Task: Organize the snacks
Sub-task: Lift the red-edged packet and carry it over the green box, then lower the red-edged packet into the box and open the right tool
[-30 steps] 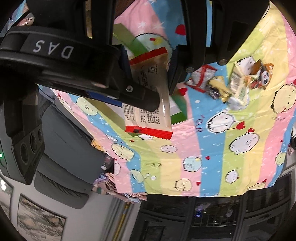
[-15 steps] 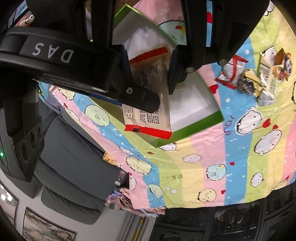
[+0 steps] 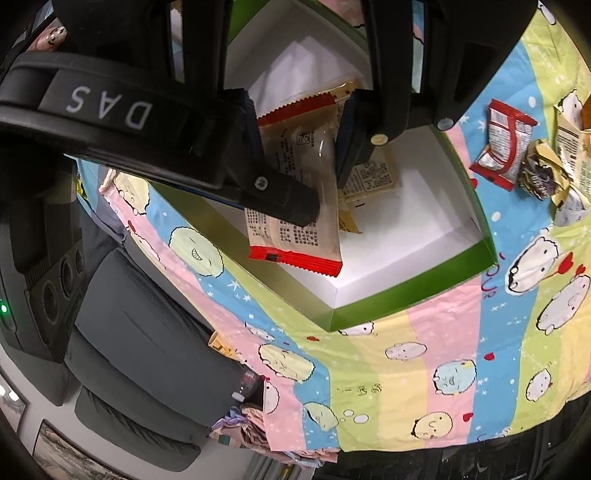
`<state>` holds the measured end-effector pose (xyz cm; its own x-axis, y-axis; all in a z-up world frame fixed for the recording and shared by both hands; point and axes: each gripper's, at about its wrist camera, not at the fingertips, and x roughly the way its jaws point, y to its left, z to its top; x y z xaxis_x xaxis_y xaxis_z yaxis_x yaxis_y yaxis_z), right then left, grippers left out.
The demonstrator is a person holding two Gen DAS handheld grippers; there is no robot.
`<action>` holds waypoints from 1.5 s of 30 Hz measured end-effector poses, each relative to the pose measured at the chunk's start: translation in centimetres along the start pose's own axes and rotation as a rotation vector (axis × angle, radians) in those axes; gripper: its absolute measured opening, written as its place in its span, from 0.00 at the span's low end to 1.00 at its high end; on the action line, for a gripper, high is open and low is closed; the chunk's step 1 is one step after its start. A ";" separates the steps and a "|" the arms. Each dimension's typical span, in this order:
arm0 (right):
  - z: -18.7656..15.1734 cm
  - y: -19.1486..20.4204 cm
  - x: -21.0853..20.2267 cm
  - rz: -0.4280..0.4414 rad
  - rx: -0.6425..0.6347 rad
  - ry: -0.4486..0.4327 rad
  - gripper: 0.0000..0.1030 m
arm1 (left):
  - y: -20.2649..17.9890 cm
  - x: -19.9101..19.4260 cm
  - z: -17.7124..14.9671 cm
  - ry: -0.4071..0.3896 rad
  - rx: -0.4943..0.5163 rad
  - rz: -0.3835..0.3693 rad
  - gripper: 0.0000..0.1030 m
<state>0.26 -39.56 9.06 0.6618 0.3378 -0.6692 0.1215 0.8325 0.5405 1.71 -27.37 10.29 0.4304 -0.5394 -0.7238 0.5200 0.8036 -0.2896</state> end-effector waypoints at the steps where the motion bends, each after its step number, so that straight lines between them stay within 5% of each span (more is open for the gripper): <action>1: 0.0 -0.1 0.2 -0.007 0.002 0.004 0.56 | 0.1 0.3 0.0 0.007 -0.003 -0.003 0.34; 21: 0.1 -2.0 2.9 -0.101 0.049 0.085 0.56 | 0.8 3.9 -0.2 0.120 -0.039 -0.020 0.36; 45: 0.1 -2.8 3.5 -0.147 0.076 0.100 0.56 | 0.8 5.2 -0.1 0.152 -0.046 -0.010 0.37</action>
<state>2.32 -40.76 5.27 0.5569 0.2603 -0.7888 0.2697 0.8415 0.4681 4.27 -29.52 6.27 0.3073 -0.5057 -0.8061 0.4881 0.8110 -0.3227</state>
